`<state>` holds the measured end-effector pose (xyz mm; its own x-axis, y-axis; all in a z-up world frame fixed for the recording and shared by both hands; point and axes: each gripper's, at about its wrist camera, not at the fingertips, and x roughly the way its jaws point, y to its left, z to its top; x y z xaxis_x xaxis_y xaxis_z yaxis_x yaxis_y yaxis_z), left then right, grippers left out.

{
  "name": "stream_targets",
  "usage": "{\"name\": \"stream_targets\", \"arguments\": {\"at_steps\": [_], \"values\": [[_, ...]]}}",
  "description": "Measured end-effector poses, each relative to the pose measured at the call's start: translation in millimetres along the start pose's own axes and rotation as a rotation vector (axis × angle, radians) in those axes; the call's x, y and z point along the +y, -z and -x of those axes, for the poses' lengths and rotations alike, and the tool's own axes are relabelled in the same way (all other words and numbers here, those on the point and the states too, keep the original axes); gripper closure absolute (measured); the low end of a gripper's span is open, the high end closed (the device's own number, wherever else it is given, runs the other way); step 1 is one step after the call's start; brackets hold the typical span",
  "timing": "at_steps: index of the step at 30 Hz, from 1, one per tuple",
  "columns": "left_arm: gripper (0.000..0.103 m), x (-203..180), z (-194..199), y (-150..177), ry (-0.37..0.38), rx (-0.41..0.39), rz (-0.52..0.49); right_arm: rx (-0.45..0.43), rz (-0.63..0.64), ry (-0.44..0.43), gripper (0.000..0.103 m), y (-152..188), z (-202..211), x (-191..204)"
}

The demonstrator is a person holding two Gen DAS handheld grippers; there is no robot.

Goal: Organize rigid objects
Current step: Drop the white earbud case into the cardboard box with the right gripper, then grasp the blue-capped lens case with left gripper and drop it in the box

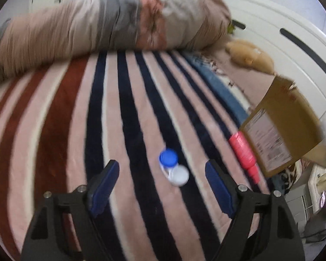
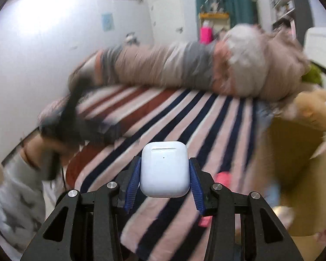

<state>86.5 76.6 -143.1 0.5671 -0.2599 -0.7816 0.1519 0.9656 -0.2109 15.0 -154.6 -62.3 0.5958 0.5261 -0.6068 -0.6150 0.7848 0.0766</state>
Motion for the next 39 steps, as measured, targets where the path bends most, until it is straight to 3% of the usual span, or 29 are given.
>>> {"name": "stream_targets", "arguments": {"at_steps": [3,5,11,15,19,21,25,29,35,37,39], "values": [[0.025,-3.1,-27.7,14.0,0.027,0.032,0.03,-0.064,-0.023,0.124,0.064,-12.8,37.6,-29.7],[0.029,-9.8,-41.3,19.9,0.032,0.044,0.033,-0.063,-0.038,0.23,0.064,-17.5,51.6,-56.4],[0.063,-24.9,-72.5,22.4,-0.079,0.033,0.003,0.16,-0.052,0.432,0.064,-19.9,28.4,-133.7],[0.073,-26.6,-75.7,25.0,-0.132,0.009,-0.01,0.272,-0.077,0.477,0.063,-17.5,2.8,-158.8],[0.073,-24.0,-73.0,23.4,-0.125,0.008,-0.022,0.275,-0.095,0.488,0.059,-7.1,7.7,-165.5],[0.074,-22.3,-69.3,21.7,-0.116,0.004,-0.019,0.247,-0.092,0.481,0.052,-8.6,14.6,-160.8],[0.074,-22.9,-59.3,16.9,-0.106,-0.013,-0.023,0.189,-0.078,0.453,0.052,-15.2,24.9,-146.6],[0.074,-28.1,-31.5,3.7,-0.099,-0.06,-0.044,0.079,-0.023,0.297,0.052,-25.3,39.9,-103.5],[0.073,-63.7,56.3,-38.2,-0.07,-0.207,-0.162,0.001,0.014,-0.019,0.052,-25.4,39.0,-26.4],[0.073,-90.8,86.4,-58.4,-0.019,-0.245,-0.237,-0.003,-0.006,-0.075,0.052,-12.5,30.1,-3.2],[0.073,-115.8,104.7,-73.0,0.038,-0.265,-0.299,-0.004,-0.018,-0.077,0.052,3.1,18.5,13.5]]}}
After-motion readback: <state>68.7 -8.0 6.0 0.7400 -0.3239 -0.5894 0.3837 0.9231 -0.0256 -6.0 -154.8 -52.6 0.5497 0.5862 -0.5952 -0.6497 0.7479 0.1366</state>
